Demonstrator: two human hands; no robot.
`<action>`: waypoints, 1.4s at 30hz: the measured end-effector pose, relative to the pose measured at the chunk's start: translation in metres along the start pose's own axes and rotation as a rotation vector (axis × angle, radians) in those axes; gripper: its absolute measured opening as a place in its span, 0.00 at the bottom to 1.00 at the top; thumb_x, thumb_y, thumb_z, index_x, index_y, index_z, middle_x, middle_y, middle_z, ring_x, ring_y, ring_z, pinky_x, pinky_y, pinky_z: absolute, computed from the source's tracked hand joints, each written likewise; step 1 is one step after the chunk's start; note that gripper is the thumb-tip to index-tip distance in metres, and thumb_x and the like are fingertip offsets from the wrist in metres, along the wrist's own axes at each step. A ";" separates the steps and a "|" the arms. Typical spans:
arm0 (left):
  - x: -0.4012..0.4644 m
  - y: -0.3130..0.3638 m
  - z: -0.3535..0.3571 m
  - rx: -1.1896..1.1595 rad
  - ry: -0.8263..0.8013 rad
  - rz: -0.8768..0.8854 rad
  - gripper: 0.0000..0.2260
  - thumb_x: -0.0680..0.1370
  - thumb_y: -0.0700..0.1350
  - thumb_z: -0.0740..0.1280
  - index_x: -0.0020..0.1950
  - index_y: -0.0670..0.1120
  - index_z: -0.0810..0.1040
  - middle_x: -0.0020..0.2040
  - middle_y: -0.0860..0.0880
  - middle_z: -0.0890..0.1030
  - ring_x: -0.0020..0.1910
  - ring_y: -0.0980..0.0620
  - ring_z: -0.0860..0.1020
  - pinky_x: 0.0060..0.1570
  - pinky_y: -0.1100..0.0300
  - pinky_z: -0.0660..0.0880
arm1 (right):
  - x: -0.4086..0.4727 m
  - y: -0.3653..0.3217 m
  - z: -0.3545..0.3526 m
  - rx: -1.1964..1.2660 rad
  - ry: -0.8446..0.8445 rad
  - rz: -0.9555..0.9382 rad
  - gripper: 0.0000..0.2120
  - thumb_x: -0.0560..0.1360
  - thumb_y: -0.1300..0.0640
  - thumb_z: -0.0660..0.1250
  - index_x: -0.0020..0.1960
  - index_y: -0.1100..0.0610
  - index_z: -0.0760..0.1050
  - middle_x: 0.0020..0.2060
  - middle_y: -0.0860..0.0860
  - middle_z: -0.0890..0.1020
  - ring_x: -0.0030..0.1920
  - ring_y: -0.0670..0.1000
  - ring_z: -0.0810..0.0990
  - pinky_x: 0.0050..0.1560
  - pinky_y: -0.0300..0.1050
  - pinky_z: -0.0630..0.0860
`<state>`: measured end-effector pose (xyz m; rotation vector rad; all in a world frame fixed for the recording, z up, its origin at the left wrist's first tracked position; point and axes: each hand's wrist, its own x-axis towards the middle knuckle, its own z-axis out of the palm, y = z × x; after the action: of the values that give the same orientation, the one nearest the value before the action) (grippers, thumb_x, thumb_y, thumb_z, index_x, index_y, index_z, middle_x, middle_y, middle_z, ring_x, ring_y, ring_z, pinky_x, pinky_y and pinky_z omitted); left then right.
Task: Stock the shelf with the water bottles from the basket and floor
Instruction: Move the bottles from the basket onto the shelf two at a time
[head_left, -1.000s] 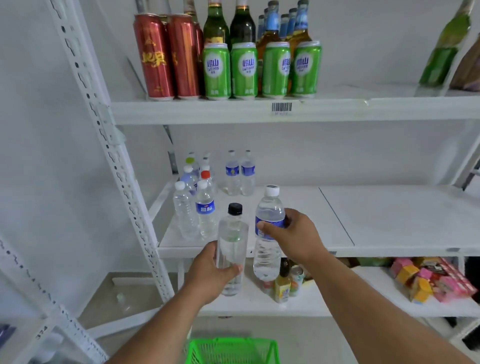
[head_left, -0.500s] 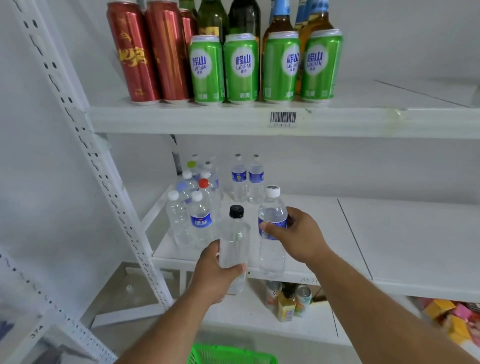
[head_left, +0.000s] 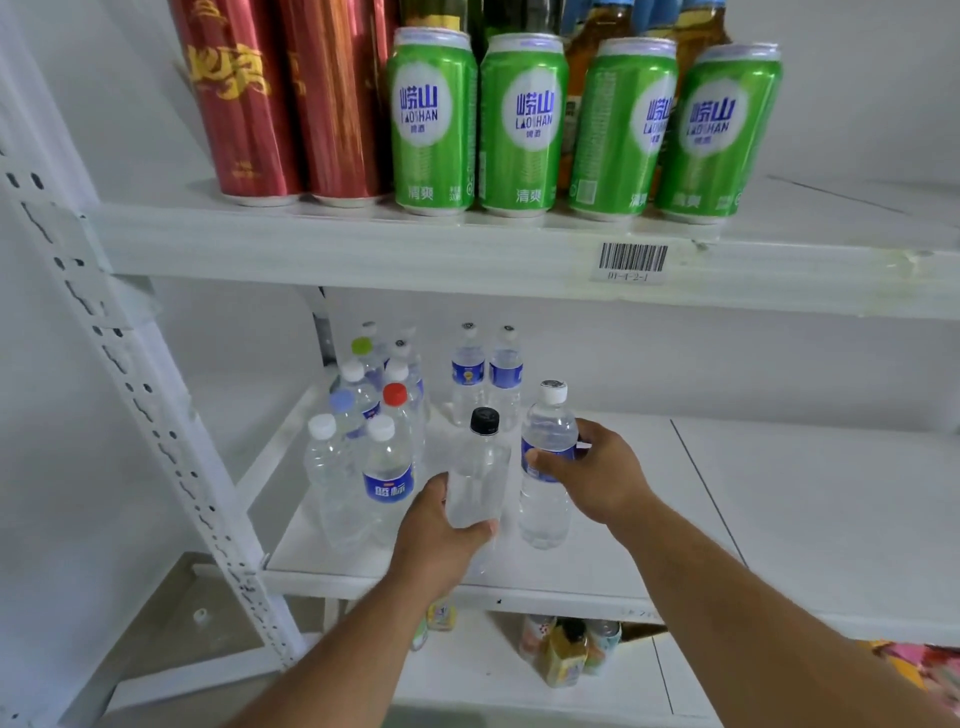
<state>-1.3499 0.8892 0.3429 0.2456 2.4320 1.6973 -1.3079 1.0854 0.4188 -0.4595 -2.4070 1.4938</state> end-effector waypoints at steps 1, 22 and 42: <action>0.007 -0.001 0.001 0.003 -0.003 -0.006 0.26 0.67 0.51 0.78 0.60 0.61 0.71 0.50 0.65 0.78 0.49 0.67 0.75 0.49 0.64 0.71 | 0.006 0.001 0.001 0.004 0.002 0.004 0.12 0.65 0.50 0.78 0.41 0.34 0.79 0.37 0.35 0.83 0.37 0.36 0.81 0.32 0.27 0.71; 0.170 -0.024 0.053 0.036 0.196 -0.081 0.31 0.68 0.49 0.78 0.68 0.53 0.71 0.61 0.53 0.78 0.59 0.49 0.77 0.58 0.52 0.76 | 0.157 0.055 0.045 0.013 -0.070 0.056 0.11 0.65 0.50 0.78 0.43 0.42 0.78 0.40 0.42 0.83 0.42 0.43 0.82 0.38 0.36 0.73; 0.230 -0.034 0.063 -0.016 0.254 -0.076 0.28 0.69 0.43 0.76 0.67 0.49 0.71 0.53 0.53 0.77 0.52 0.51 0.76 0.48 0.60 0.71 | 0.211 0.066 0.065 0.006 -0.076 0.047 0.10 0.66 0.52 0.77 0.42 0.45 0.76 0.34 0.42 0.80 0.37 0.44 0.79 0.35 0.38 0.72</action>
<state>-1.5608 0.9875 0.2798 -0.0688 2.5627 1.8116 -1.5180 1.1448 0.3444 -0.4695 -2.4650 1.5652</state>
